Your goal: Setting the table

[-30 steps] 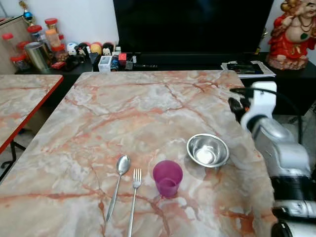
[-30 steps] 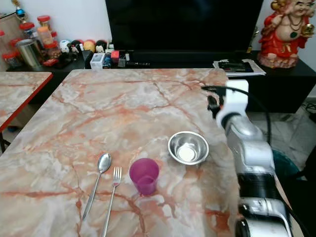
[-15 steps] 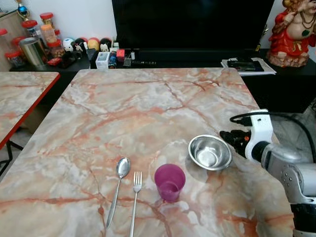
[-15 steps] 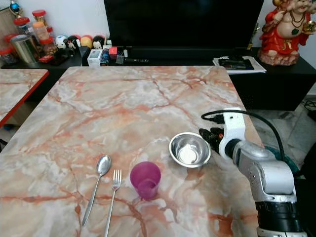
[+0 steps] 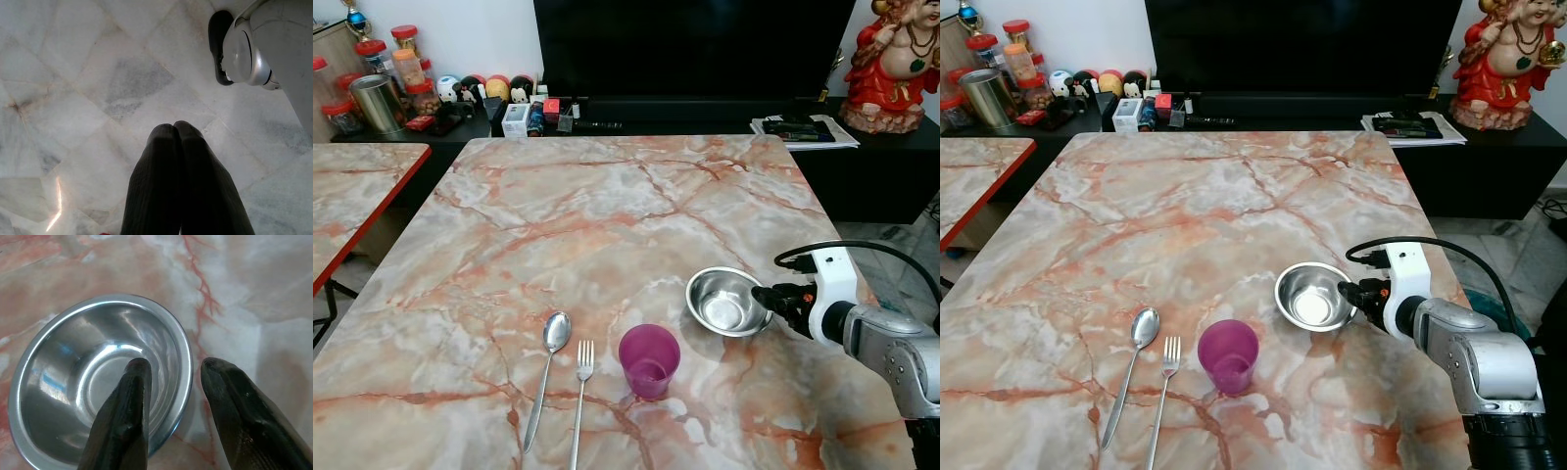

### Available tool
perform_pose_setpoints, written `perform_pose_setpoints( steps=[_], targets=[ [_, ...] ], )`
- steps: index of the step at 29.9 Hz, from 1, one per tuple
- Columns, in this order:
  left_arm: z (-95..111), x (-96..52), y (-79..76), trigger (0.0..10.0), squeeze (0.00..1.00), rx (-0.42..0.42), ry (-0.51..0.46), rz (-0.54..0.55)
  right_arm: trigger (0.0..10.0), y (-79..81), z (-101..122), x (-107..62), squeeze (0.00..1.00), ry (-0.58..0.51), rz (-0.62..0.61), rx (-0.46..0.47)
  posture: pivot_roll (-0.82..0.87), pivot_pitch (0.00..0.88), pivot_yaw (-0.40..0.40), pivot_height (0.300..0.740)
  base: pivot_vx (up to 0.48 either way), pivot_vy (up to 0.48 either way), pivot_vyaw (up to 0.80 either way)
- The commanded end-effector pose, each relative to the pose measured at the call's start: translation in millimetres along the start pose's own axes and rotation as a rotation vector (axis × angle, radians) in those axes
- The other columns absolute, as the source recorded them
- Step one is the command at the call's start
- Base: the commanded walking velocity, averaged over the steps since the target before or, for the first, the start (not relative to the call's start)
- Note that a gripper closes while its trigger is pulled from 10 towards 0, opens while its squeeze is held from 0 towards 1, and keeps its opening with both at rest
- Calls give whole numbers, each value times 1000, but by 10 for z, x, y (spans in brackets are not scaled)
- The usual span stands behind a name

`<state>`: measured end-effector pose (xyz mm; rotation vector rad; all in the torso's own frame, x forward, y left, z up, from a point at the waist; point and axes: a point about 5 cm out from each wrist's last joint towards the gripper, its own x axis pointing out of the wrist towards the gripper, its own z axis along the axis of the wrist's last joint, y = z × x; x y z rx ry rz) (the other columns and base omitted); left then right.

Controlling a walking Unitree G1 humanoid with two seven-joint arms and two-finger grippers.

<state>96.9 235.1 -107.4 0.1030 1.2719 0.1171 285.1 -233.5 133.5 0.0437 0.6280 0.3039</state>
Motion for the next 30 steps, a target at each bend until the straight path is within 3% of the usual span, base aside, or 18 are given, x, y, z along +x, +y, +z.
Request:
perform_pose_setpoints(
  steps=[1,3,8,29,30],
  targets=[
    [-20,-2,14,10000,0,13,16,-1,10000,10,-20,12,0,11,27,46,-176,43,22,740,0,0,0],
    [-19,-2,11,10000,0,13,15,-2,10000,14,-25,23,0,11,33,62,-173,41,19,740,0,0,0],
    [-10,0,4,10000,0,7,12,-2,10000,79,-15,95,0,-17,99,212,-167,39,12,740,0,0,0],
    [-7,0,3,10000,0,11,13,-4,10000,34,-37,113,0,-1,58,151,-173,47,11,740,0,0,0],
    [-7,0,3,10000,0,11,12,-4,10000,44,-43,122,55,1,59,156,-173,47,11,740,0,0,0]
  ],
)
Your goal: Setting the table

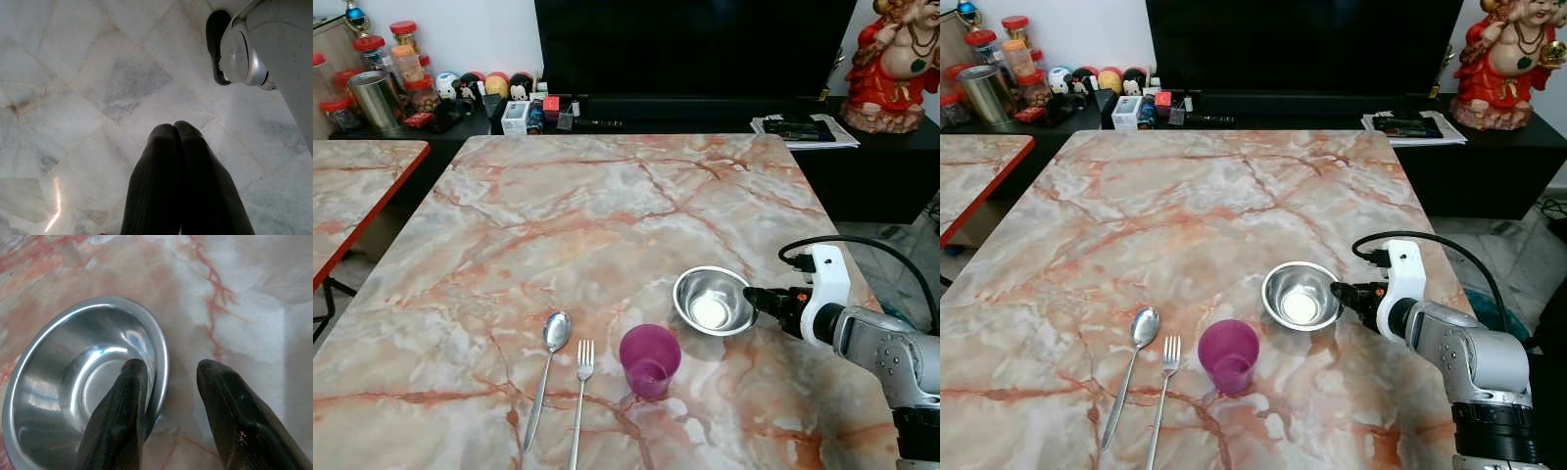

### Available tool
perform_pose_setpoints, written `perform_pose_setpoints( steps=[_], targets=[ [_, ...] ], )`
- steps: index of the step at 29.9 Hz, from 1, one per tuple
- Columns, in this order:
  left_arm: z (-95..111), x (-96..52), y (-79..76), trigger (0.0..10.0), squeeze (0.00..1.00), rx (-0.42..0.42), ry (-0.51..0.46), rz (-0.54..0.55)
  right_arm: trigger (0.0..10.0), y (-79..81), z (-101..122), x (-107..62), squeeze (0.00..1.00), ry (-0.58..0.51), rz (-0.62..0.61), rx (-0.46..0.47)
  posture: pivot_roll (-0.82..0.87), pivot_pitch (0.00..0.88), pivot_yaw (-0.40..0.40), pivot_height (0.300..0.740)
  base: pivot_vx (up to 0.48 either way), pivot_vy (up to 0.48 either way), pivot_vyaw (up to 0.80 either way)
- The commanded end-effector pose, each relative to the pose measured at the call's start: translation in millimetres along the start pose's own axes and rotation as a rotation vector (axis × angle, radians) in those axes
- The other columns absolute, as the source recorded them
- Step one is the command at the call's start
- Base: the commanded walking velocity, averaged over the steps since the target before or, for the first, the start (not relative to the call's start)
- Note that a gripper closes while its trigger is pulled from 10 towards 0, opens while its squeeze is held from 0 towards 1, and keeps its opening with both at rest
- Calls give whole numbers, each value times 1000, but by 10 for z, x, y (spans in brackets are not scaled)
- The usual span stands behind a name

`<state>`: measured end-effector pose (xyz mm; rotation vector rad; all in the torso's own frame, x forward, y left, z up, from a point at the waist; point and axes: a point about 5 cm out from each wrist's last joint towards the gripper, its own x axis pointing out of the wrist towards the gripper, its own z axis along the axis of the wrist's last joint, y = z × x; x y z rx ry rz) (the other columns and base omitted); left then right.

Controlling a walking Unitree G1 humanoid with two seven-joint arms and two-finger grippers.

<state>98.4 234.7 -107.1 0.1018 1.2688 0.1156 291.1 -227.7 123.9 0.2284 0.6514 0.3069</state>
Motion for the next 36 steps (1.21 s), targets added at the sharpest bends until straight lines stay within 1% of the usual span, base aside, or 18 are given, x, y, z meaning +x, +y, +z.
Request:
perform_pose_setpoints(
  steps=[1,2,7,24,33,34,35,36],
  targets=[
    [-22,-1,7,10000,0,11,15,-2,10000,22,-6,16,27,2,0,-8,-167,51,12,740,0,0,0],
    [-22,-1,7,10000,0,10,15,-2,10000,31,-1,28,0,0,5,1,-166,52,10,740,0,0,0],
    [-24,-1,6,10000,0,6,15,0,10000,101,37,81,0,-15,41,36,-162,56,8,740,0,0,0],
    [-20,-1,3,10000,0,-9,15,2,10000,167,-25,183,0,9,48,32,-149,69,-3,740,0,0,0],
    [-17,-1,7,10000,0,-14,14,5,10000,220,-14,229,0,-2,65,43,-142,73,-1,740,0,0,0],
    [-17,-1,7,10000,0,-13,14,5,4667,224,-10,234,0,-6,64,46,-142,73,-1,740,0,0,0],
    [-18,-1,7,10000,0,-13,14,5,0,229,-9,244,0,-11,62,49,-141,71,3,740,0,0,0],
    [-19,-1,8,10000,0,-13,14,6,0,230,-10,248,0,-12,62,50,-141,71,3,740,0,0,0]
  ],
)
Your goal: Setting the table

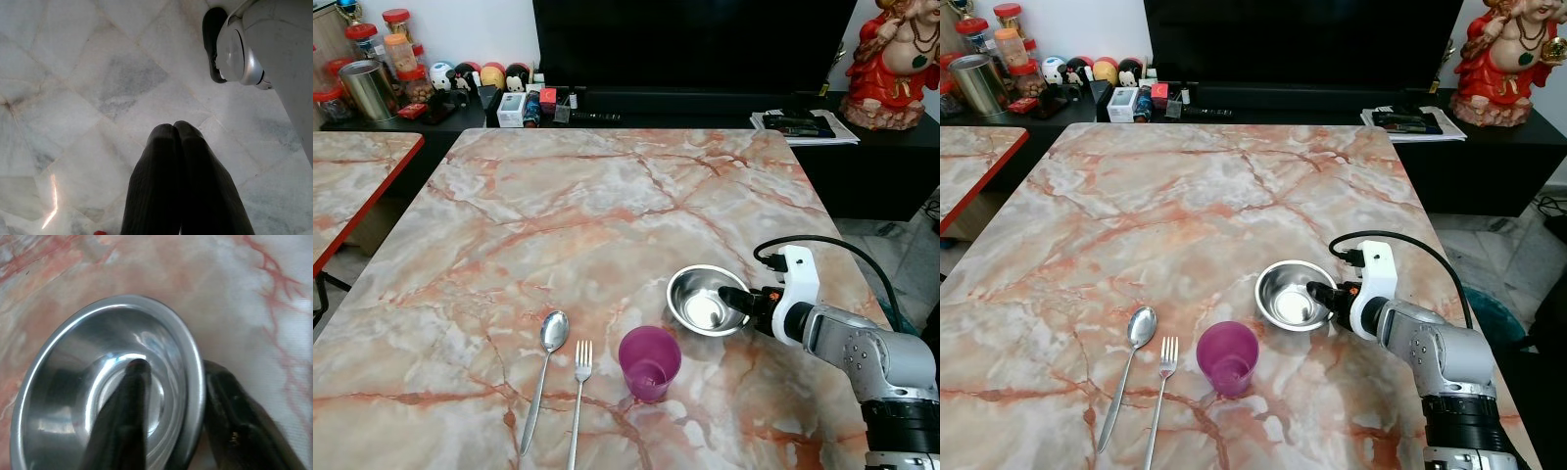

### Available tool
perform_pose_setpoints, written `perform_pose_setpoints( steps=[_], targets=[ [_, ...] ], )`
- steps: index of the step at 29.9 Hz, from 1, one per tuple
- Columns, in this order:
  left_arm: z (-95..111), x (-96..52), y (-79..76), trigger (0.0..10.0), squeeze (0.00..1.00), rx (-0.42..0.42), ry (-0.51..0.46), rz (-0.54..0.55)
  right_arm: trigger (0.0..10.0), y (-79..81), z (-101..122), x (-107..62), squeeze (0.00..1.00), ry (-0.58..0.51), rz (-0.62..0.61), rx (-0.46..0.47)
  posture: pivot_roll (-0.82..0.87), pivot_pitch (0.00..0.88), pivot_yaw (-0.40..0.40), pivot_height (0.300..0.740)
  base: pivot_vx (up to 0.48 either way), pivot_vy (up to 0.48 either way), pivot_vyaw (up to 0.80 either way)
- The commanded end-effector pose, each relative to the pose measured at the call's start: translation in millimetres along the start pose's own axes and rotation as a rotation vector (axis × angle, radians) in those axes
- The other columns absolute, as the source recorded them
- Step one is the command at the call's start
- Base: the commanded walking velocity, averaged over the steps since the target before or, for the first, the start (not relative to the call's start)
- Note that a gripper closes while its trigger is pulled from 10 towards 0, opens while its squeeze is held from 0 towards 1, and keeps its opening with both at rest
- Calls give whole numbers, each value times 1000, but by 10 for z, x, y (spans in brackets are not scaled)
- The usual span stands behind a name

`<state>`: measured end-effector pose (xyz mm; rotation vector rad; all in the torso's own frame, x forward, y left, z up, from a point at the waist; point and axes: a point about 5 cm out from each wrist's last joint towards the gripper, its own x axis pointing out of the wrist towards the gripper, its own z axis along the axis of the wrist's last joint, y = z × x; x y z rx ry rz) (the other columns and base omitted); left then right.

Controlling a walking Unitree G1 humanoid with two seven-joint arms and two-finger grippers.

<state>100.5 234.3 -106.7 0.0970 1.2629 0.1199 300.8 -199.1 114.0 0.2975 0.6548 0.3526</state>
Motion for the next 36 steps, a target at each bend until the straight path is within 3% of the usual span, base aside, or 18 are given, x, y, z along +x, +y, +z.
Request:
perform_pose_setpoints(
  steps=[1,22,30,35,36],
  targets=[
    [-40,-3,12,10000,0,-7,19,5,0,15,38,20,0,-14,-2,-1,-141,71,3,740,0,0,0],
    [-51,-6,40,10000,0,3,23,8,0,123,-35,109,0,-19,21,11,-132,66,16,740,0,0,0],
    [-62,-9,54,10000,0,18,22,10,0,-33,201,74,0,-208,-116,64,-131,44,31,740,0,0,0],
    [-65,-11,65,10000,0,29,17,13,0,-97,501,-35,0,-417,-193,116,-139,25,42,740,0,0,0],
    [-63,-11,71,10000,0,41,14,18,6510,-95,639,-87,0,-521,-220,120,-140,16,44,740,0,0,0]
  ],
)
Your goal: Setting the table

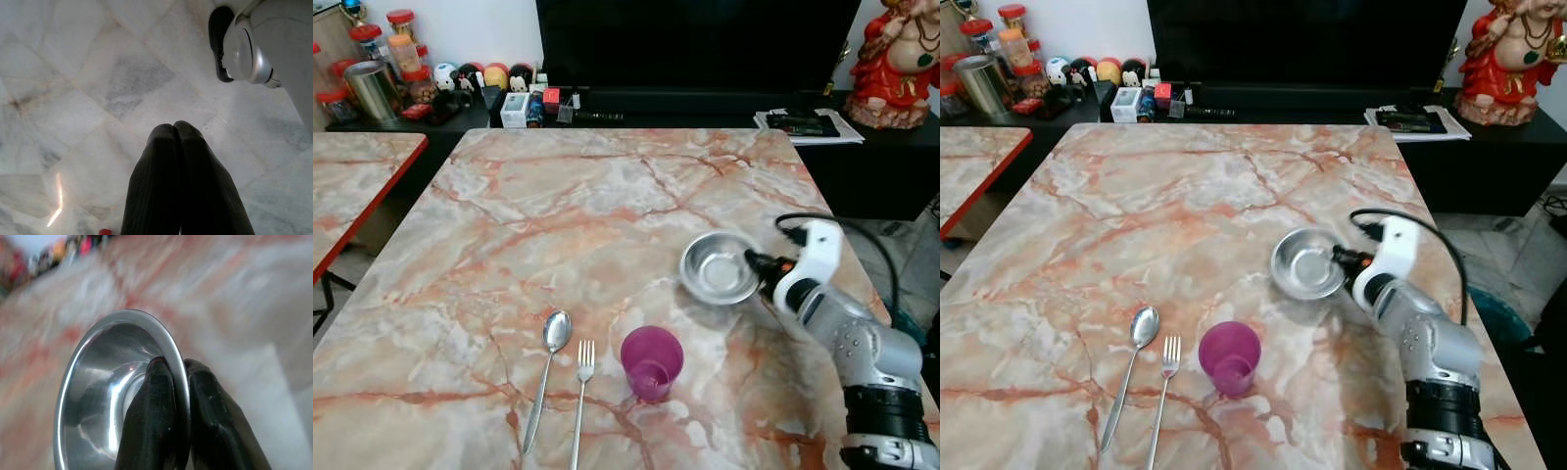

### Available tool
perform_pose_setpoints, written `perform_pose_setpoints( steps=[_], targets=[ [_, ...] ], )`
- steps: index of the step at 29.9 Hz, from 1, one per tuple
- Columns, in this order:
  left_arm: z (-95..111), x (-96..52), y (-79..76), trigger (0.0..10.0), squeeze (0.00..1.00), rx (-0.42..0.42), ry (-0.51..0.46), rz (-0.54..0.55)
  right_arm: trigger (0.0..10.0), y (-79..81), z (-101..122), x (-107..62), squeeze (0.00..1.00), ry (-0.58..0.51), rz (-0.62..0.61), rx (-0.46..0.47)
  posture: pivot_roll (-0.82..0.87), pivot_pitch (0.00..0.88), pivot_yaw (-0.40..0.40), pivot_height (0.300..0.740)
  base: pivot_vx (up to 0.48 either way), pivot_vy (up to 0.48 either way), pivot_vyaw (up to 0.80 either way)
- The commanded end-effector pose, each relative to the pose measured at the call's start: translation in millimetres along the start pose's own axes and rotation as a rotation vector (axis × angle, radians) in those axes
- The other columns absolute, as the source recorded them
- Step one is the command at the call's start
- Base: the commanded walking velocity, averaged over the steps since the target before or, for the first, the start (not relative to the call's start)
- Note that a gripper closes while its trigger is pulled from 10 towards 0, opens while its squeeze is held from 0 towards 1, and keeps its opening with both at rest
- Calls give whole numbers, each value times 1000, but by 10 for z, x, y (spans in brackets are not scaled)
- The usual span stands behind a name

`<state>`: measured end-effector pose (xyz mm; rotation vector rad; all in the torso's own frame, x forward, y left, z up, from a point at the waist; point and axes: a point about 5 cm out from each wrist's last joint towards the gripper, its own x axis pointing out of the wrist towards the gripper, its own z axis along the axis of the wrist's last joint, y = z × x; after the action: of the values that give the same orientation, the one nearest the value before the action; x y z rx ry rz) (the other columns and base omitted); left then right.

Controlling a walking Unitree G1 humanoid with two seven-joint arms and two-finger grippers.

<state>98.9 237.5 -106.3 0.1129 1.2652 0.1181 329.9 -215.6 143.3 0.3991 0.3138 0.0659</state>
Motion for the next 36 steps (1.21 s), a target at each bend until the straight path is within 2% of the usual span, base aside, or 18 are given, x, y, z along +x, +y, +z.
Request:
perform_pose_setpoints(
  steps=[1,2,5,8,10,14,15,19,23,27,36],
  targets=[
    [-48,-7,40,10000,0,33,11,11,6510,34,263,5,0,-163,-30,3,-140,16,44,740,0,0,0],
    [-46,-7,41,10000,0,35,9,12,10000,46,298,6,0,-190,-36,-11,-140,16,44,740,0,0,0],
    [-44,-8,47,10000,0,31,1,16,10000,184,411,28,0,-305,-7,89,-139,5,49,740,0,0,0],
    [-42,-8,50,10000,0,24,-5,22,10000,352,448,45,0,-350,32,51,-131,1,46,740,0,0,0],
    [-40,-9,57,10000,0,8,-8,33,10000,526,576,48,0,-474,5,-53,-126,5,45,740,0,0,0],
    [-43,-9,56,10000,0,6,-4,27,10000,622,691,41,0,-574,-38,-67,-121,6,46,740,0,0,0],
    [-45,-8,52,10000,0,-5,-4,24,10000,694,741,46,0,-614,-51,-86,-110,9,41,740,0,0,0],
    [-46,-7,33,10000,0,-28,-6,20,10000,854,750,92,0,-627,-3,-175,-106,17,22,740,0,0,0],
    [-49,-6,21,10000,0,-41,-7,19,10000,820,715,107,0,-615,0,-208,-107,21,12,740,0,0,0],
    [-51,-6,17,10000,0,-48,-7,15,10000,736,719,99,0,-640,-40,-191,-107,21,12,740,0,0,0],
    [-52,-6,16,10000,0,-42,-6,10,10000,686,671,108,0,-637,-64,-199,-114,36,21,740,0,0,0]
  ],
)
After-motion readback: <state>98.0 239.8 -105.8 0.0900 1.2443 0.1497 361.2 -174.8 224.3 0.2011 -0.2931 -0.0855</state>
